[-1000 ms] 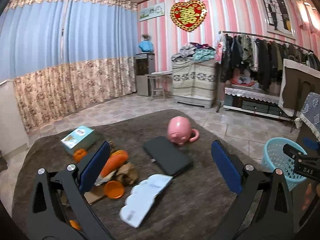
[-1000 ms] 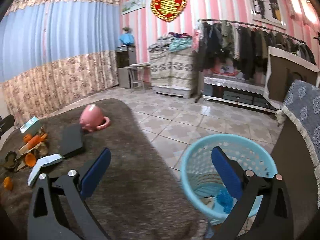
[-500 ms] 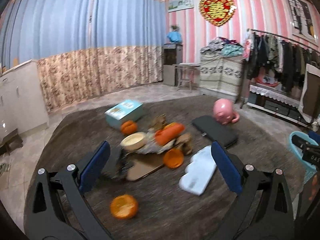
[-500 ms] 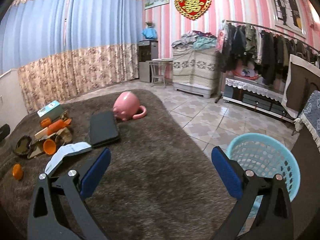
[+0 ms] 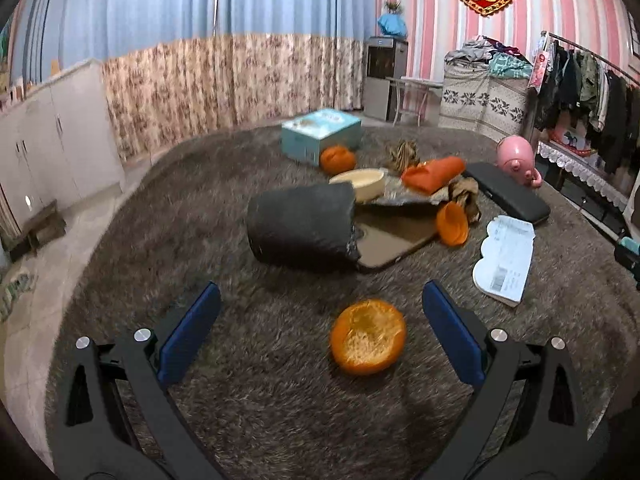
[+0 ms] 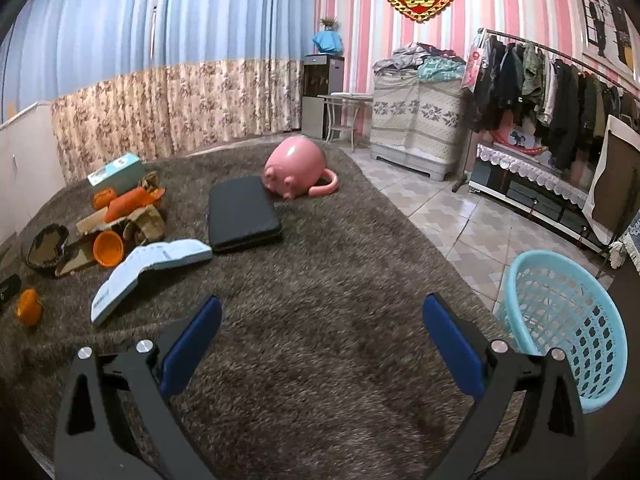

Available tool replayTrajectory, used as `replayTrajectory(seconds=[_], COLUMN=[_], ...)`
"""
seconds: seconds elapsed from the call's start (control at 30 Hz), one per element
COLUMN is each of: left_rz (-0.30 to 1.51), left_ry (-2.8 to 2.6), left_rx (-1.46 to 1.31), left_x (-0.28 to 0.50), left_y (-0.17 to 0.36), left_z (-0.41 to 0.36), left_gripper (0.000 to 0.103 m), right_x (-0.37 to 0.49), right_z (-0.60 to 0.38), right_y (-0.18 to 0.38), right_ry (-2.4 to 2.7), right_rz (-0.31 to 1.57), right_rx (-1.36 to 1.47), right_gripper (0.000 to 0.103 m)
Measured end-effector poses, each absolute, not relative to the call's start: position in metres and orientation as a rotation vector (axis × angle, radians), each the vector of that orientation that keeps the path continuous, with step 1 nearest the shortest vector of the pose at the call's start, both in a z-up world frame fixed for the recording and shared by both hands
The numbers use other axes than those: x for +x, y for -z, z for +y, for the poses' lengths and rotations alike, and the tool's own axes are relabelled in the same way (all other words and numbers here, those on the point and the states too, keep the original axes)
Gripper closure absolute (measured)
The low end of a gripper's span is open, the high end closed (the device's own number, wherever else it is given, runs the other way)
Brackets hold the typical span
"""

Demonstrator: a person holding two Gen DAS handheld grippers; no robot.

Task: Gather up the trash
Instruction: 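Grasp the orange peel with the left tool while the right tool grasps the white paper booklet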

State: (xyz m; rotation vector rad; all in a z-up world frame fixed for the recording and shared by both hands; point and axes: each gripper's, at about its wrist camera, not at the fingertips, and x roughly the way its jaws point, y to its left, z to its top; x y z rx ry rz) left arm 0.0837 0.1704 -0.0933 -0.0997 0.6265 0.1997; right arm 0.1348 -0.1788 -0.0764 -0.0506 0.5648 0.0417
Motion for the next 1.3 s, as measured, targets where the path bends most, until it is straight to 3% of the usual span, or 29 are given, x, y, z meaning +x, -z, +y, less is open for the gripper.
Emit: replayTrajectory(seconds=[0.1,0.2,0.23,0.33,0.4,0.43,0.47,1.0,1.3], left_rz=[0.656,0.701,0.721,0.745,0.752,0.759,0.758,0.597,0.531], left_ry=[-0.163,-0.123,-0.11,-0.083,-0.069,-0.057,-0.049,-0.203,-0.257], left_rx=[-0.118,-0.109,-0.104,-0.101,-0.102,-0.107,-0.11,-0.069,-0.078], left_x=[0.087,0.09,0.092,0.094,0.095,0.096,0.096,0.086,0.082], left_y=[0.1,0.111,0.114,0.119,0.119,0.12,0.119,0.072,0.049], left_z=[0.171,0.163,0.161,0.158,0.157,0.157,0.157,0.21,0.239], left_gripper=[0.007,0.017,0.025,0.038,0.05,0.062,0.066,0.07,0.07], right_x=[0.137,0.14,0.142,0.145,0.146,0.146,0.146,0.158,0.201], right_z=[-0.176,-0.17,-0.168,-0.16,-0.155,-0.151,-0.149,-0.043,-0.006], right_y=[0.082,0.085,0.085,0.086,0.086,0.085,0.085,0.082,0.1], right_ry=[-0.046,-0.055,-0.057,-0.069,-0.078,-0.086,-0.091,-0.218,-0.083], right_rz=[0.582,0.596,0.598,0.602,0.602,0.601,0.601,0.631,0.814], right_rx=[-0.05,-0.045,-0.045,-0.054,-0.064,-0.07,-0.072,-0.136,-0.09], right_gripper=[0.005,0.005,0.005,0.005,0.005,0.005,0.005,0.005,0.005])
